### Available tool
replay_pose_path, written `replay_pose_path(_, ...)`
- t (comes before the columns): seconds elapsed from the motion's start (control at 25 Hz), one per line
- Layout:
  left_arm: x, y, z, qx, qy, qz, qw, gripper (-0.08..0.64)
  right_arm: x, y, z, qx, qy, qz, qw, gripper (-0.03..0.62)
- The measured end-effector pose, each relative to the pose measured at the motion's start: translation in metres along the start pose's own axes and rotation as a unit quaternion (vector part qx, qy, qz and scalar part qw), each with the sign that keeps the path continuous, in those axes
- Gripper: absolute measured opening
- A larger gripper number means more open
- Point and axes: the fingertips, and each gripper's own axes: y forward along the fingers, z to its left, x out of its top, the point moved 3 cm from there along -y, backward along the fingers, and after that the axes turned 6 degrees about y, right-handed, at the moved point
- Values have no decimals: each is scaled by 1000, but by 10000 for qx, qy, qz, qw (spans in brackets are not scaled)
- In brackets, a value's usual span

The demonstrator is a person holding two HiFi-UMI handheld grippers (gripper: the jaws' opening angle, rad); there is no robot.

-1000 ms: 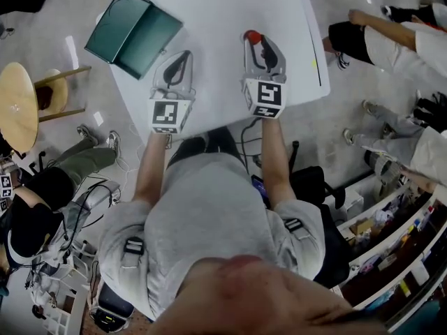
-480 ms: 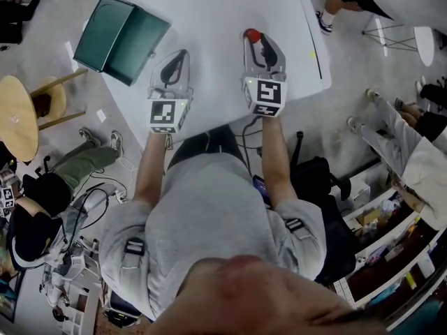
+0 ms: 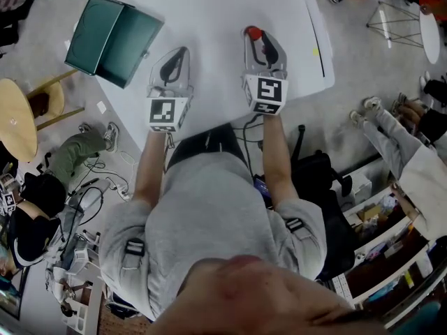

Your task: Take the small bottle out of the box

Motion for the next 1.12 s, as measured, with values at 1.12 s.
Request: replay_pose_path(1.12,-11,1,-11,68,17,97,9999,12,-30,8,-12,-118,41,148,9998,133)
